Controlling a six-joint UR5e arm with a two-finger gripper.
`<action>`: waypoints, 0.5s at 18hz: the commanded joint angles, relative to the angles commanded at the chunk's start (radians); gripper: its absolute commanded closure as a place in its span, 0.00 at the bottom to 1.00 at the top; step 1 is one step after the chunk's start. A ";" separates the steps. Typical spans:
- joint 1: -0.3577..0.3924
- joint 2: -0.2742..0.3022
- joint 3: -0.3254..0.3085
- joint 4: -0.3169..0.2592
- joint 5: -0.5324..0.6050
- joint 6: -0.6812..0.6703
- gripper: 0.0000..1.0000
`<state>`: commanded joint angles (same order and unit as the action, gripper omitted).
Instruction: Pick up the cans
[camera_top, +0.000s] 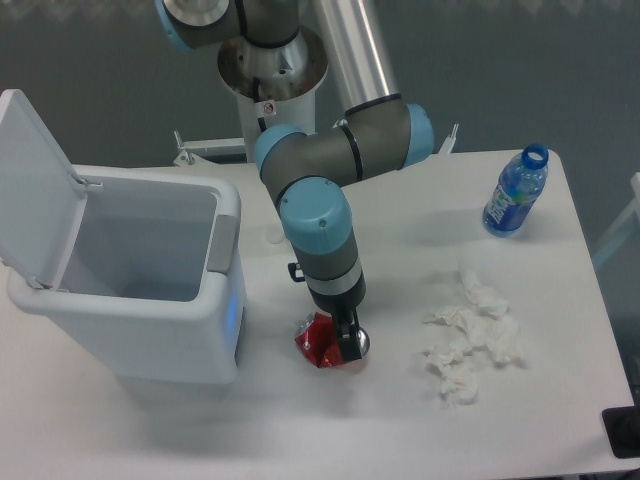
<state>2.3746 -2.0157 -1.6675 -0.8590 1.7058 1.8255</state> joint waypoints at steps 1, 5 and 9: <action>0.005 0.002 0.000 -0.002 0.000 0.000 0.00; 0.014 -0.002 -0.003 0.000 -0.005 0.002 0.00; 0.014 -0.008 0.000 0.000 -0.005 0.003 0.00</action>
<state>2.3884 -2.0233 -1.6674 -0.8590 1.7012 1.8285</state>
